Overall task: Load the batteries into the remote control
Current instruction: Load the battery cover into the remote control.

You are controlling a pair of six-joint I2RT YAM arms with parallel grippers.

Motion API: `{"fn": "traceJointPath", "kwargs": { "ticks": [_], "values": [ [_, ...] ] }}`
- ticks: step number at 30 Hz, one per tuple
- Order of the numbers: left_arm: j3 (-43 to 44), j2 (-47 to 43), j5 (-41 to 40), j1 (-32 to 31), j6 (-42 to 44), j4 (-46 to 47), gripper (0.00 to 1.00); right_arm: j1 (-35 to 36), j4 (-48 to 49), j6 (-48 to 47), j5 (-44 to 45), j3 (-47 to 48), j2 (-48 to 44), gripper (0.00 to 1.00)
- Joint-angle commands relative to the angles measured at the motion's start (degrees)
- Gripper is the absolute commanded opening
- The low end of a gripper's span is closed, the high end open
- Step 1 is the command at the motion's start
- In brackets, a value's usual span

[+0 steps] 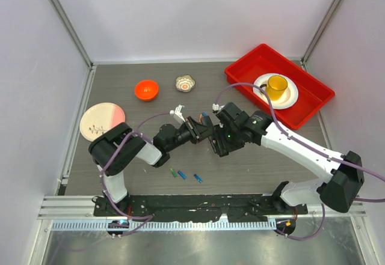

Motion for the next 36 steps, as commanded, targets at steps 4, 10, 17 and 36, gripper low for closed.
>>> {"fn": "traceJointPath", "kwargs": {
  "ticks": [4,10,17,36],
  "values": [
    [1.25,-0.36,-0.20,-0.53,0.19,14.71,0.00,0.50,2.73,-1.22,-0.96,2.27,1.87,0.16],
    [1.25,-0.71,0.15,-0.88,0.11,14.71,0.00,0.50,3.87,-1.49,-0.17,1.65,2.67,0.15],
    [1.25,-0.97,0.59,-0.97,-0.16,14.71,0.00,0.50,4.66,-1.66,0.10,1.13,3.28,0.15],
    [1.34,-2.29,0.33,-1.05,-0.60,14.71,0.00,0.42,5.72,-1.66,2.56,-1.33,3.37,0.14]
  ]
}}
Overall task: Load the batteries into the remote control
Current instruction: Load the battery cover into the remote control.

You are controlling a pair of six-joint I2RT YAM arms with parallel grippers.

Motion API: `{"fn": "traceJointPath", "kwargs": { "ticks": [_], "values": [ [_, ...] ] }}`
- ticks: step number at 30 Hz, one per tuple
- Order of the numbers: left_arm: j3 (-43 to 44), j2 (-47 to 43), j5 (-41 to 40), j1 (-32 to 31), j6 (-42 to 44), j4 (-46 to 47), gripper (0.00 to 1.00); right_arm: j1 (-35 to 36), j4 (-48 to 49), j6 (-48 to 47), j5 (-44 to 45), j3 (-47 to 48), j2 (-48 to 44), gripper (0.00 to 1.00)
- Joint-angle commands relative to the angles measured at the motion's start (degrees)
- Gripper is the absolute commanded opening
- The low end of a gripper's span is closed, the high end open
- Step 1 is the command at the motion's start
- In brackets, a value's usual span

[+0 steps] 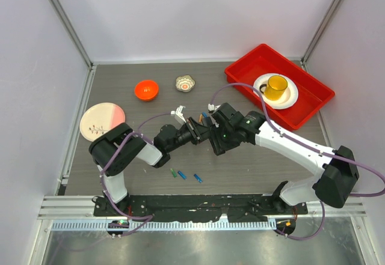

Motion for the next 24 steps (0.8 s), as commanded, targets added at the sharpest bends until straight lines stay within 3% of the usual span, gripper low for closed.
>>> {"fn": "traceJointPath", "kwargs": {
  "ticks": [1,24],
  "values": [
    [1.43,-2.25,0.35,-0.29,-0.38,14.75,0.00,0.30,1.17,-0.40,1.42,-0.70,-0.17,0.14],
    [1.78,-5.24,2.99,-1.61,-2.05,14.75,0.00,-0.31,3.11,-1.01,1.51,-2.29,0.89,0.14]
  ]
}}
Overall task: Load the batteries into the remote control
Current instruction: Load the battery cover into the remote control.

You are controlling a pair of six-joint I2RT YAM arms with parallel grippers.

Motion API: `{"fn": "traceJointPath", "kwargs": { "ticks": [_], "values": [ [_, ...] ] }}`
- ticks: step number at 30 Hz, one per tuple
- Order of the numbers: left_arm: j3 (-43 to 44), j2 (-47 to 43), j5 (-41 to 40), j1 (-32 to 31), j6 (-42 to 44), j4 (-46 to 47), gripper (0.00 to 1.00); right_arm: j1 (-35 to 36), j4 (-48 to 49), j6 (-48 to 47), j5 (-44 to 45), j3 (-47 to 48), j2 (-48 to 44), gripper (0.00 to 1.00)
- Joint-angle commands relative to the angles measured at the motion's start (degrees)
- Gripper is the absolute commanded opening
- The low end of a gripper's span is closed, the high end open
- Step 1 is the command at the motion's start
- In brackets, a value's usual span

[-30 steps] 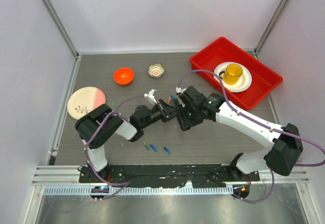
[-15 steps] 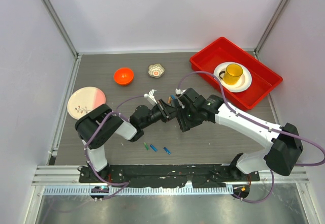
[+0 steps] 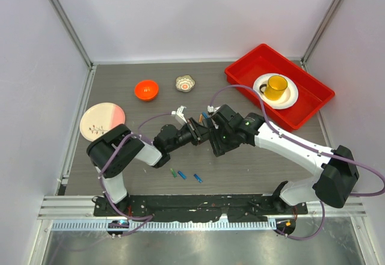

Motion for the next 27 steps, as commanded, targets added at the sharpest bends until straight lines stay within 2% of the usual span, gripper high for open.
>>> {"fn": "traceJointPath", "kwargs": {
  "ticks": [1,27],
  "values": [
    [1.78,-3.97,2.46,-1.26,-1.85,17.24,0.00,-0.35,1.14,-0.73,1.40,-0.19,0.97,0.14],
    [1.69,-4.85,2.46,-3.98,-1.50,17.15,0.00,-1.94,3.25,-0.46,2.19,1.83,1.68,0.13]
  ]
}}
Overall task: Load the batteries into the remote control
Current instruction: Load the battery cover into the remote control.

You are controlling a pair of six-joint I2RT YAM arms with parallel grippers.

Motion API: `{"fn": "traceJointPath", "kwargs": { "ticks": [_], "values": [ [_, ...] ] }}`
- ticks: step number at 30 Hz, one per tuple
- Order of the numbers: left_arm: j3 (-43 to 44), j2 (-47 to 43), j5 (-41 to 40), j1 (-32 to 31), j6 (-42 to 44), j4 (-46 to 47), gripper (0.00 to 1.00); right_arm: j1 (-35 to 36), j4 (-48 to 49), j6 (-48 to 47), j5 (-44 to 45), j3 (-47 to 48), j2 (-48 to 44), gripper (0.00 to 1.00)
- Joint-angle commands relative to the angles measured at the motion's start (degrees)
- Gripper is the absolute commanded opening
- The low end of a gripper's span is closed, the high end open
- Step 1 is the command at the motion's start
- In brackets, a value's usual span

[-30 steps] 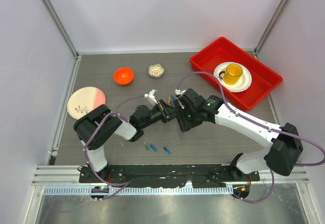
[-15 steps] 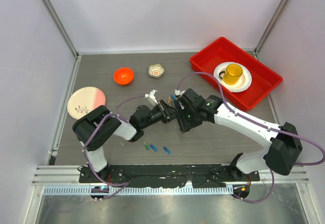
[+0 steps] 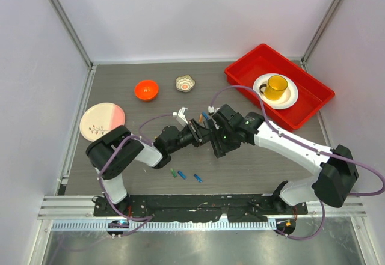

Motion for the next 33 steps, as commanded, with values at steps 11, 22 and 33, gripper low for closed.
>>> {"fn": "traceJointPath", "kwargs": {
  "ticks": [11,22,33],
  "values": [
    [1.95,-3.67,4.10,-2.90,-2.44,19.08,0.00,-2.88,5.97,0.04,4.18,1.90,0.65,0.11],
    [2.39,-2.88,4.19,-4.30,-2.18,19.08,0.00,-4.29,9.48,1.27,3.39,2.34,1.44,0.11],
    [2.92,-2.88,4.45,-5.09,-2.26,19.08,0.00,-4.47,11.33,1.10,4.09,2.78,2.32,0.12]
  ]
}}
